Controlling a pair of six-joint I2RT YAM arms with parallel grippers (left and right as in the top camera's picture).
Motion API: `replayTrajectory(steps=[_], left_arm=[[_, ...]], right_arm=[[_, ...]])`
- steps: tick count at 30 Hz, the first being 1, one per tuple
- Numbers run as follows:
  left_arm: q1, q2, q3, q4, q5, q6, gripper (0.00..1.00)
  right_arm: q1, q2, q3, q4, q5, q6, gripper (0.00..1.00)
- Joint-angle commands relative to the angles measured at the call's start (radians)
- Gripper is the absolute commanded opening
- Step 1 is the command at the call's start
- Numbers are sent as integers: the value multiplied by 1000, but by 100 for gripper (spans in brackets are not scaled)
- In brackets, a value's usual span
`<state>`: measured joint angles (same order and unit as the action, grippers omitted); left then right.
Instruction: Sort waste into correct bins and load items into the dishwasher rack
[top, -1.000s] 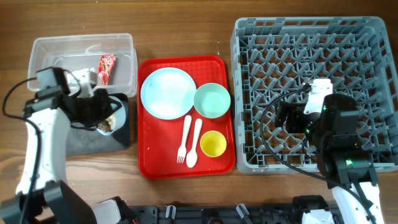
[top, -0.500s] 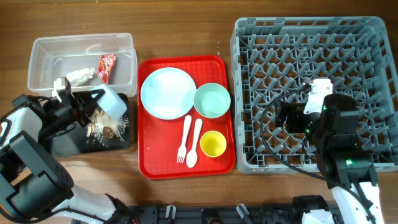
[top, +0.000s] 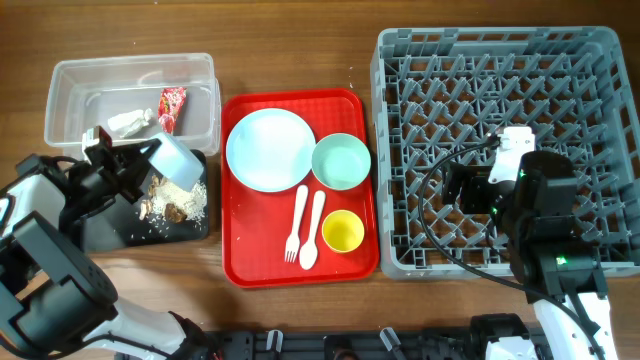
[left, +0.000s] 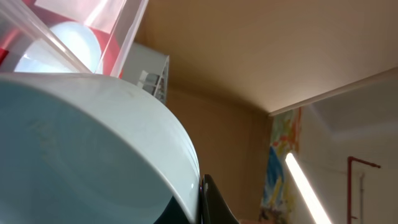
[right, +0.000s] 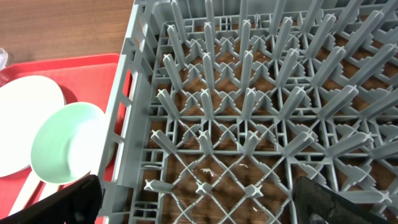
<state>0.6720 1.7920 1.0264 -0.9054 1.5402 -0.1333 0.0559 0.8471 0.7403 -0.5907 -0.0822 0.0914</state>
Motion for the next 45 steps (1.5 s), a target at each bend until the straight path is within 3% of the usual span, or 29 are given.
replayTrajectory(steps=[1, 5, 7, 11, 13, 15, 18, 19, 21, 22, 28, 34, 37, 38, 39, 40, 45], left_arm=[[-106, -95, 18, -2, -188, 55, 4], [-349, -289, 18, 30, -570, 35, 4], [-546, -370, 18, 30, -821, -11, 4], [-909, -344, 18, 29, -1194, -152, 4], [-1054, -288, 17, 30, -1283, -218, 4], [-1164, -211, 17, 35, -1333, -272, 4], [-1225, -115, 18, 64, -1355, -280, 4], [-1225, -110, 18, 65, -1356, -279, 22], [-1216, -122, 34, 66, -1364, -267, 44], [-1207, -139, 63, 59, -1368, -267, 49], [-1247, -232, 163, 43, -1347, -264, 55], [-1403, -190, 117, -39, -1352, -265, 56], [-1427, -129, 46, 29, -1360, -267, 52], [-1427, -98, 29, 64, -1364, -268, 40], [-1427, -77, 28, 85, -1368, -267, 11], [-1426, -77, 28, 97, -1368, -267, 4], [-1347, -202, 92, 103, -1357, -266, 4]], right_arm=[[-3, 2, 21, 2, -8, -10, 100], [-3, 2, 21, 2, -8, -10, 100], [-3, 2, 21, 2, -8, -10, 100], [-3, 2, 21, 2, -8, -10, 100], [-3, 2, 21, 2, -8, -10, 100], [-3, 2, 21, 2, -8, -10, 100], [-3, 2, 21, 2, -8, -10, 100], [-3, 2, 21, 2, -8, -10, 100], [-3, 2, 21, 2, -8, -10, 100], [-3, 2, 21, 2, -8, -10, 100], [-3, 2, 21, 2, -8, -10, 100], [-3, 2, 21, 2, -8, -10, 100], [-3, 2, 21, 0, -8, -10, 100], [-3, 2, 21, -2, -8, -10, 100], [-3, 2, 21, -2, -8, -10, 100], [-3, 2, 21, -2, -8, -10, 100], [-3, 2, 21, 31, 0, -10, 100]])
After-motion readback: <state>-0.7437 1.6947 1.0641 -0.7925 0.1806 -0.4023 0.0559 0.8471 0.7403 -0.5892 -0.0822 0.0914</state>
